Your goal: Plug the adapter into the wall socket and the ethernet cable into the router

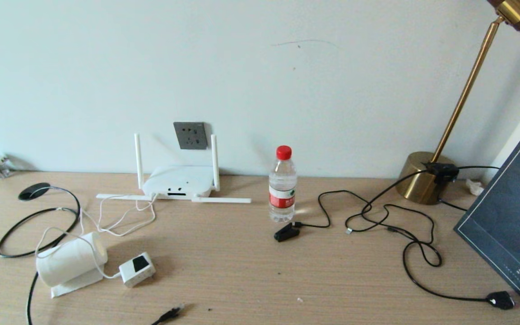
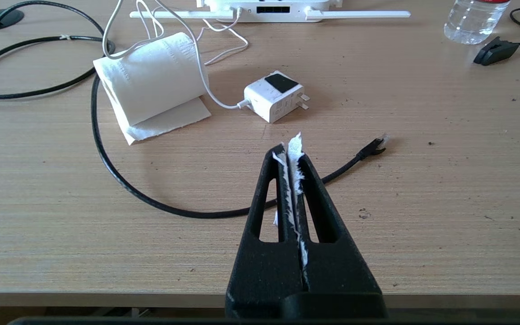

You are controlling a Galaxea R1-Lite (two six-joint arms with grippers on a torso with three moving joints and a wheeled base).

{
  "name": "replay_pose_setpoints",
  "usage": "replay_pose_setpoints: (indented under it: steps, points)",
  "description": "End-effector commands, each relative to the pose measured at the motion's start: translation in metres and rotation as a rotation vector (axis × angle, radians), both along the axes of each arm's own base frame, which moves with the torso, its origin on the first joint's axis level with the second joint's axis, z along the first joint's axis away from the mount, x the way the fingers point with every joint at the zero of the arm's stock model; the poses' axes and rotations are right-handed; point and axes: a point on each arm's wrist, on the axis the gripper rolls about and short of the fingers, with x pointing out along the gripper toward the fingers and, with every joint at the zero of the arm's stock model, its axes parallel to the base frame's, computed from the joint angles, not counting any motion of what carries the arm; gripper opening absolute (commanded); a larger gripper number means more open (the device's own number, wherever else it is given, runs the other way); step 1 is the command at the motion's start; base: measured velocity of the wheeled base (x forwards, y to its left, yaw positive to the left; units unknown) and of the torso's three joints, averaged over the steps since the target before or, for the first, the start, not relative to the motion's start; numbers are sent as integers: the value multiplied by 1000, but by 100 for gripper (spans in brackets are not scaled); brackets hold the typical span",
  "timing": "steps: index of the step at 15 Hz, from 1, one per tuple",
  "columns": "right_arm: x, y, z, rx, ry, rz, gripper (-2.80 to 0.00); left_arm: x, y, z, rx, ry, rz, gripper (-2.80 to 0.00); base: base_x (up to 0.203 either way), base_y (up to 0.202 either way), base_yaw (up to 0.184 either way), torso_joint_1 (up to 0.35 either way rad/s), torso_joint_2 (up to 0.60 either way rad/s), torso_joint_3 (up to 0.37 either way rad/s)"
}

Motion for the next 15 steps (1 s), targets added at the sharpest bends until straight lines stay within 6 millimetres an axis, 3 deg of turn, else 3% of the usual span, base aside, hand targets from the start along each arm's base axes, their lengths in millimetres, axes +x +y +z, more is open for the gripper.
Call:
replay_pose_setpoints:
  steps: [1, 3, 4, 8, 11, 15]
  points:
    - [0, 0, 0, 0, 0, 0, -280, -4, 0, 17, 4, -62, -2, -280, 0, 0, 0, 0, 0, 0]
    - [0, 0, 0, 0, 0, 0, -280, -6, 0, 53, -11, -104, -29, -280, 0, 0, 0, 0, 0, 0]
    - [0, 0, 0, 0, 0, 0, -280, 2, -1, 69, -40, -62, -46, -280, 0, 0, 0, 0, 0, 0]
    - [0, 0, 0, 0, 0, 0, -280, 64, -3, 113, -187, 187, -90, -280, 0, 0, 0, 0, 0, 0]
    - [0, 0, 0, 0, 0, 0, -280, 129, -4, 119, -241, 374, -73, -280, 0, 0, 0, 0, 0, 0]
    - [0, 0, 0, 0, 0, 0, -280, 219, 4, 98, -276, 513, -8, -280, 0, 0, 0, 0, 0, 0]
